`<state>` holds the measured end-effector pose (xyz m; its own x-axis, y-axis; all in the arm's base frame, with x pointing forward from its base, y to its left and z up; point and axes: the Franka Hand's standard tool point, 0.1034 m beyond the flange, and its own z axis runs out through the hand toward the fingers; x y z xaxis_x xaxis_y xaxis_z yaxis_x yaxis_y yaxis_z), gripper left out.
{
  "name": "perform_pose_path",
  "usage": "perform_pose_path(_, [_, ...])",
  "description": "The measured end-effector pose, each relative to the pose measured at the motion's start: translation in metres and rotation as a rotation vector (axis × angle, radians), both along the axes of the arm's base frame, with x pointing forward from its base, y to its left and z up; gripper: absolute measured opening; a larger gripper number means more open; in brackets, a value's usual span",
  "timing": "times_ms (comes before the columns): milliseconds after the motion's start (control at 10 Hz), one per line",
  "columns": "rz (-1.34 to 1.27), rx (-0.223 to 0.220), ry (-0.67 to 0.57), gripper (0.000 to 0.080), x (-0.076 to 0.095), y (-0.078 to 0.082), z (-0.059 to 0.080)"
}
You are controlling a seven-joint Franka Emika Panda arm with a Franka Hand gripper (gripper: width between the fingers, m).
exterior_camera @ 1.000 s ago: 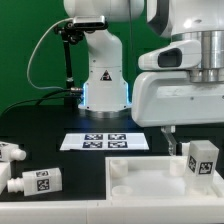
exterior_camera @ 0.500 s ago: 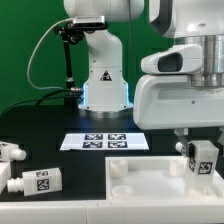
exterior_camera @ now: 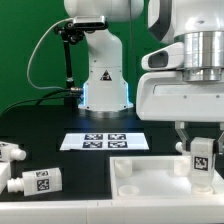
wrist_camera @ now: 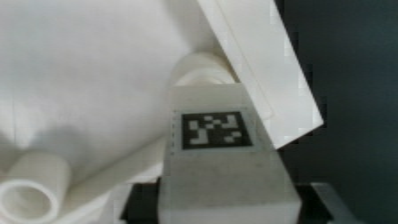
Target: Assemble one leg
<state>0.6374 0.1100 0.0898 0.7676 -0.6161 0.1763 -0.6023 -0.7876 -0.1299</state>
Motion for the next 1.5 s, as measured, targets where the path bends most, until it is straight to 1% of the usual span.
perform_pose_path(100, [-0.198, 0.054, 0.002, 0.0285, -0.001, -0.003, 0.000])
perform_pose_path(200, [-0.340, 0.108, 0.007, 0.0285, -0.001, -0.006, -0.001])
perform_pose_path(400, [-0.560, 0.208, 0.014, 0.0285, -0.002, -0.014, -0.004])
perform_pose_path(500, [-0.615, 0.219, 0.033, 0.0285, -0.003, -0.012, -0.004])
perform_pose_path(600, [-0.723, 0.237, 0.071, 0.0286, -0.002, -0.009, -0.003])
perform_pose_path(800, [-0.878, 0.261, 0.106, 0.0286, -0.001, 0.000, -0.002])
perform_pose_path(900, [-0.907, 0.268, 0.106, 0.0287, -0.001, 0.006, -0.003])
perform_pose_path(1000, [-0.900, 0.267, 0.106, 0.0287, -0.001, 0.008, -0.002])
perform_pose_path(1200, [-0.865, 0.261, 0.106, 0.0287, -0.002, 0.007, -0.002])
perform_pose_path(1300, [-0.824, 0.250, 0.105, 0.0287, -0.002, 0.007, -0.002])
perform_pose_path(1500, [-0.368, 0.138, 0.136, 0.0592, -0.005, 0.006, 0.003])
